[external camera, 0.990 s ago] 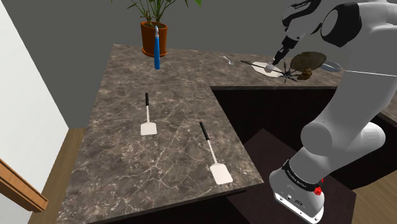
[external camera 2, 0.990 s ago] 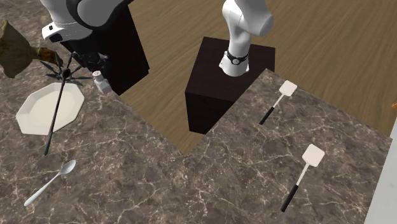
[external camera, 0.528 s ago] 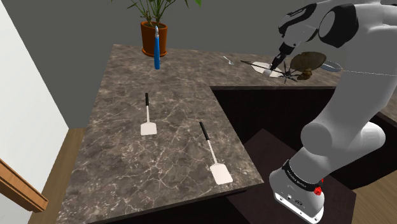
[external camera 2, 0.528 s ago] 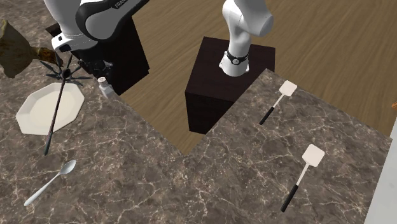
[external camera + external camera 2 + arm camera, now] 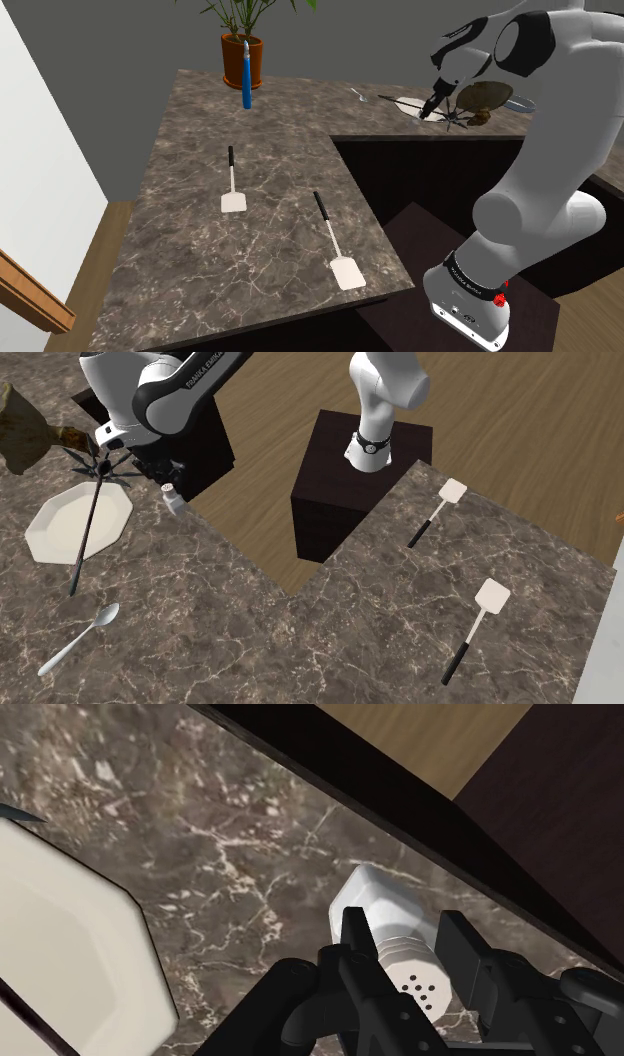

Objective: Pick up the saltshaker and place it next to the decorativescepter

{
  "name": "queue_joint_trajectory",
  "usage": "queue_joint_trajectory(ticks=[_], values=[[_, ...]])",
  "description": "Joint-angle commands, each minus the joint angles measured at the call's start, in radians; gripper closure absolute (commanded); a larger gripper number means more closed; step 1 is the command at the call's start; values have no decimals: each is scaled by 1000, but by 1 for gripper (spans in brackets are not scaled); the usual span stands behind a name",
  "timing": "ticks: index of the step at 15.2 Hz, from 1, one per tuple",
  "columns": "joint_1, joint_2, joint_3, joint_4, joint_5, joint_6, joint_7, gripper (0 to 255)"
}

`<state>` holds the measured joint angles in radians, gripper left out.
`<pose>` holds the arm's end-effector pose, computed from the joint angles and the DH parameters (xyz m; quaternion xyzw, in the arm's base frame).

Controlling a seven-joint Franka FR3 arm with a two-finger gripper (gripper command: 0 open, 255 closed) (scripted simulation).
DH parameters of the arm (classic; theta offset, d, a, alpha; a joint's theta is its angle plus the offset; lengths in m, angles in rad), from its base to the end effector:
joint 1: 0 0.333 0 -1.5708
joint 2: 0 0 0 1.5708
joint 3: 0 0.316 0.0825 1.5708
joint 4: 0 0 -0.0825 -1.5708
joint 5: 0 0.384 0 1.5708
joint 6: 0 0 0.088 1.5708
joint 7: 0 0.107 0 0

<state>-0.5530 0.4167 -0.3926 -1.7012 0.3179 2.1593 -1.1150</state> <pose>0.4217 -0.5166 0.3743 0.9973 0.0194 0.0705 0.0043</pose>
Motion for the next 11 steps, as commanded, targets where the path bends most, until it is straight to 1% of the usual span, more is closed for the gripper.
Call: queue_joint_trajectory(ticks=[1, 7, 8, 11], values=[[-2, 4, 1, -3, 3, 6, -3, 255], [-2, 4, 1, -3, 3, 6, -3, 255], [-2, 4, 1, -3, 3, 6, -3, 0], [-2, 4, 1, -3, 3, 6, -3, 0]])
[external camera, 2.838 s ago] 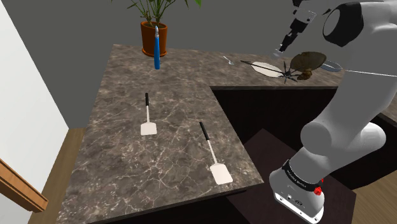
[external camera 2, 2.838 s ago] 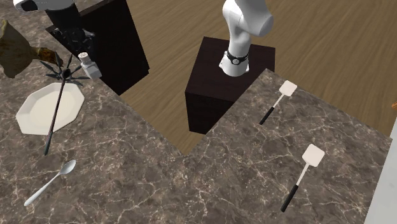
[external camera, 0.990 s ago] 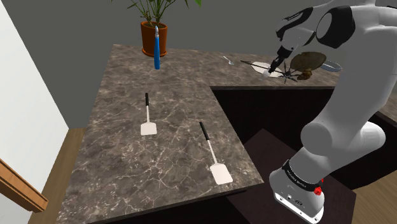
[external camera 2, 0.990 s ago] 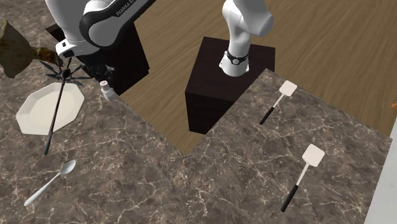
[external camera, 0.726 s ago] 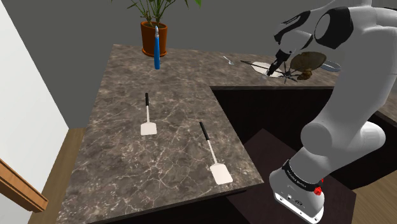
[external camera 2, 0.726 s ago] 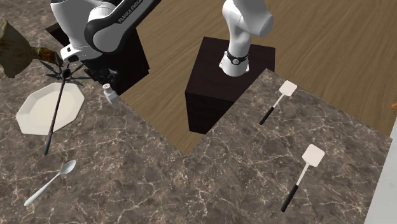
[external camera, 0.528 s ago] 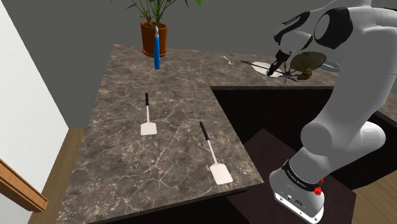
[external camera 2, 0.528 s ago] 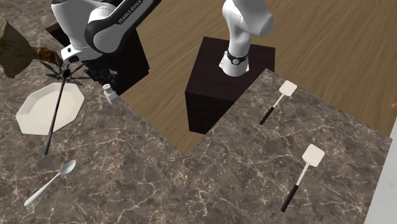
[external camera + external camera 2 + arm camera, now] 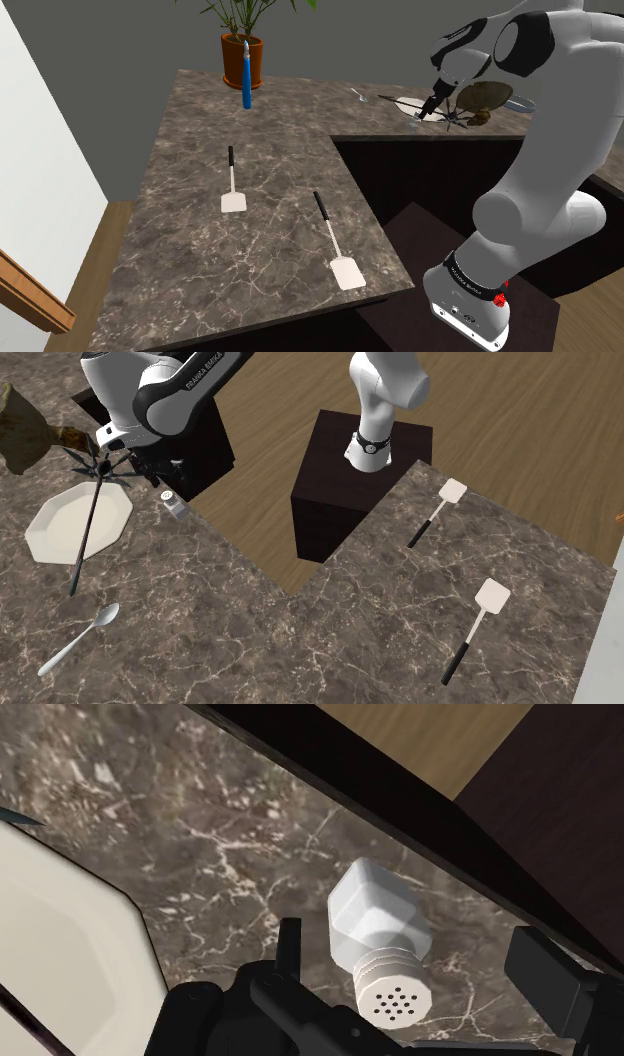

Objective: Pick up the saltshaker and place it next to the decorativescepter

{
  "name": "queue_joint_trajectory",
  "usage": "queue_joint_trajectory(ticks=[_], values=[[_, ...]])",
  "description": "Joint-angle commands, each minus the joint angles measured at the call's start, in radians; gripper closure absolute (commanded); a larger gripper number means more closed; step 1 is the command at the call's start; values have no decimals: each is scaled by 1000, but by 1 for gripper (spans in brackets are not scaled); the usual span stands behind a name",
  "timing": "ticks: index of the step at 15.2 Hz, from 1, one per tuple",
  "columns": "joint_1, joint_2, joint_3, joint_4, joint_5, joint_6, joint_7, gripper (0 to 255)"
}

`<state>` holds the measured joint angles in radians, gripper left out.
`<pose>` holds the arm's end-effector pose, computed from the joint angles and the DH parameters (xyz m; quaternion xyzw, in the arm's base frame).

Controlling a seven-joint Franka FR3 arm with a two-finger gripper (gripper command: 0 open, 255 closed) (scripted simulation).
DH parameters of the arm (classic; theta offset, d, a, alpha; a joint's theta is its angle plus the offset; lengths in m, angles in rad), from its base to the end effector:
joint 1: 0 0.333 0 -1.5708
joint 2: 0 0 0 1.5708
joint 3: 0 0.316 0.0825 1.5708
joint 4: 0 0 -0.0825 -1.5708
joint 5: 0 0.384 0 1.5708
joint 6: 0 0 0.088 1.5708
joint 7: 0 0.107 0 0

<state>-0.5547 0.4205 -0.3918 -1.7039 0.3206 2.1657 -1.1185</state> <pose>0.4211 -0.5173 0.3712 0.9973 0.0194 0.0706 0.0045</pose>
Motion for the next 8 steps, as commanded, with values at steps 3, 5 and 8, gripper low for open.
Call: queue_joint_trajectory(ticks=[3, 5, 8], values=[[1, -17, -5, 9, -10, -25, 6, 0], [3, -48, -14, 32, -28, -76, 17, 0], [4, -60, -18, 42, -35, -97, 21, 0]])
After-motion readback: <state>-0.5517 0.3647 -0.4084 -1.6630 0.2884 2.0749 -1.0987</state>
